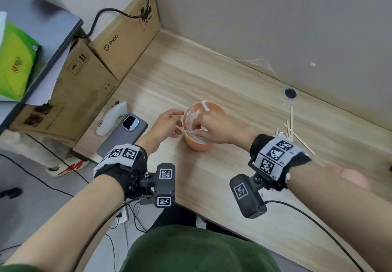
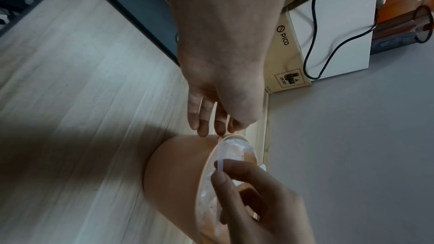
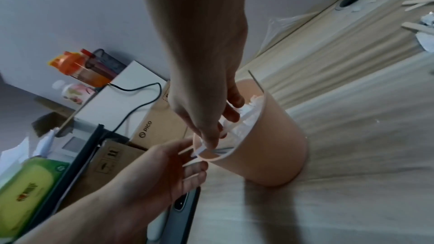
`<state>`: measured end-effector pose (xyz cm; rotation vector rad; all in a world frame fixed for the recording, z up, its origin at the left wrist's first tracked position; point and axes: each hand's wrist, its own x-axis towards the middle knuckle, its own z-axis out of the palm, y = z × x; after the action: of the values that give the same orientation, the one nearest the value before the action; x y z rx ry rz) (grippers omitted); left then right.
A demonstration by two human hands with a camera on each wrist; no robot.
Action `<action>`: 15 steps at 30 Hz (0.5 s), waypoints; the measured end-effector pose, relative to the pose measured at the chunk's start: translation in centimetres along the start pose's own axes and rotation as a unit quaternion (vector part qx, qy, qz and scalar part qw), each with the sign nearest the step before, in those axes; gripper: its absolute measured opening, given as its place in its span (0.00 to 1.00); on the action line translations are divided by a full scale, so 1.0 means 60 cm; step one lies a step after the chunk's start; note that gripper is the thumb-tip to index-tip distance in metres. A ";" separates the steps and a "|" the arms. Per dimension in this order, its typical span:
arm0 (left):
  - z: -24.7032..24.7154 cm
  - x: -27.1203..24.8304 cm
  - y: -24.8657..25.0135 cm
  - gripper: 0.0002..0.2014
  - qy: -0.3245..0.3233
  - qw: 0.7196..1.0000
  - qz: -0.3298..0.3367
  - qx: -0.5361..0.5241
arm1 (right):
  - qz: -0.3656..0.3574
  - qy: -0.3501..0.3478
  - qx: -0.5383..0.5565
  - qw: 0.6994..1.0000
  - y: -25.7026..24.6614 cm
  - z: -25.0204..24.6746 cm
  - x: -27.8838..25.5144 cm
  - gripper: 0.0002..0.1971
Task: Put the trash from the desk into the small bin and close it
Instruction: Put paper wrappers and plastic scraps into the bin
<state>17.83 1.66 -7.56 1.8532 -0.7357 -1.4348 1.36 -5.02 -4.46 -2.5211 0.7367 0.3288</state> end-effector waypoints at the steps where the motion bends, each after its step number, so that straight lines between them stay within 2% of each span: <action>1: 0.001 0.000 0.000 0.13 -0.004 1.000 0.000 -0.002 | 0.008 0.006 0.011 1.000 -0.002 0.005 0.005 0.08; 7: -0.001 0.006 -0.001 0.14 -0.023 0.999 0.028 0.029 | 0.063 0.006 0.041 0.997 0.010 0.001 0.010 0.13; 15: 0.000 0.011 -0.003 0.15 -0.031 0.998 0.037 0.030 | 0.077 -0.054 0.053 0.994 0.001 0.001 0.034 0.13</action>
<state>17.97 1.28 -8.11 1.8141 -0.8785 -1.4420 2.99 -5.91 -5.25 -2.3328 0.8832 0.4614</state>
